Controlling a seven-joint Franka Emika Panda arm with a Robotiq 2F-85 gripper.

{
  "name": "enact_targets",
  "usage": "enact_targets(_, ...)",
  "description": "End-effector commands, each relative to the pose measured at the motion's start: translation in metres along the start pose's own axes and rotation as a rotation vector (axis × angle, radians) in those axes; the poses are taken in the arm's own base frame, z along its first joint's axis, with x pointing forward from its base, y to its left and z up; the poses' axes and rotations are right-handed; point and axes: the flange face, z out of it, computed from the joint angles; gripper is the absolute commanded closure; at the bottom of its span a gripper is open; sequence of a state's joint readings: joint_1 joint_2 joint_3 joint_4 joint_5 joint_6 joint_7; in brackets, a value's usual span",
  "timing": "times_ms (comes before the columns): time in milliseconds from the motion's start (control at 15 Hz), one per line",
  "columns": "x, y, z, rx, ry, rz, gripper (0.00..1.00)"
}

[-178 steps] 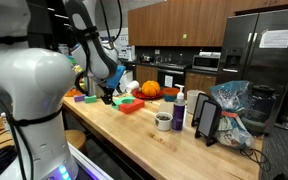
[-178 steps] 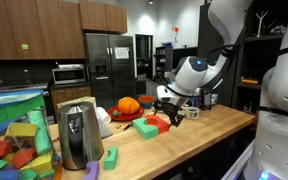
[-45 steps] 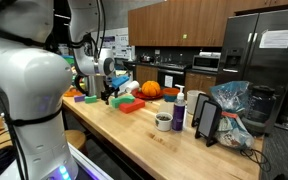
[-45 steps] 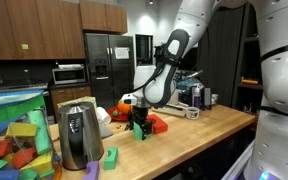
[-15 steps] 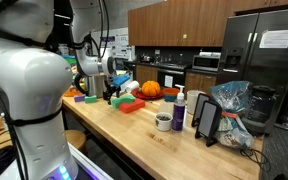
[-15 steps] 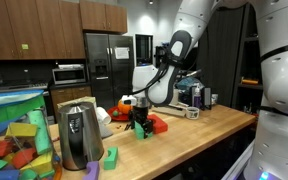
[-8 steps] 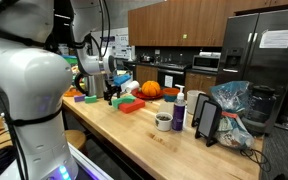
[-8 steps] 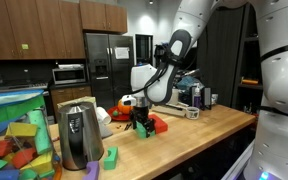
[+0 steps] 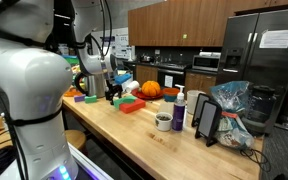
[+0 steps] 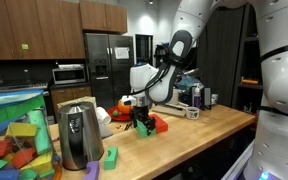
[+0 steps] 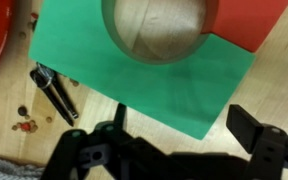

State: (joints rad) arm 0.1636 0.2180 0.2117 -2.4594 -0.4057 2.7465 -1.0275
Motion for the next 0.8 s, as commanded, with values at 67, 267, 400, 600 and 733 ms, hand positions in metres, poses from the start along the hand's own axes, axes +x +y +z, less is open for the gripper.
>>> enact_targets(67, -0.0050, 0.0044, -0.0017, -0.023, -0.034, -0.027, 0.00)
enact_targets(267, -0.0079, 0.0041, -0.0004, -0.026, -0.048, -0.042, 0.00)
enact_targets(400, -0.0107, 0.0040, 0.0019, -0.022, -0.051, -0.046, 0.00)
enact_targets(600, -0.0128, 0.0032, 0.0048, -0.016, -0.050, -0.043, 0.00)
enact_targets(733, -0.0136, 0.0025, 0.0062, -0.015, -0.053, -0.044, 0.00)
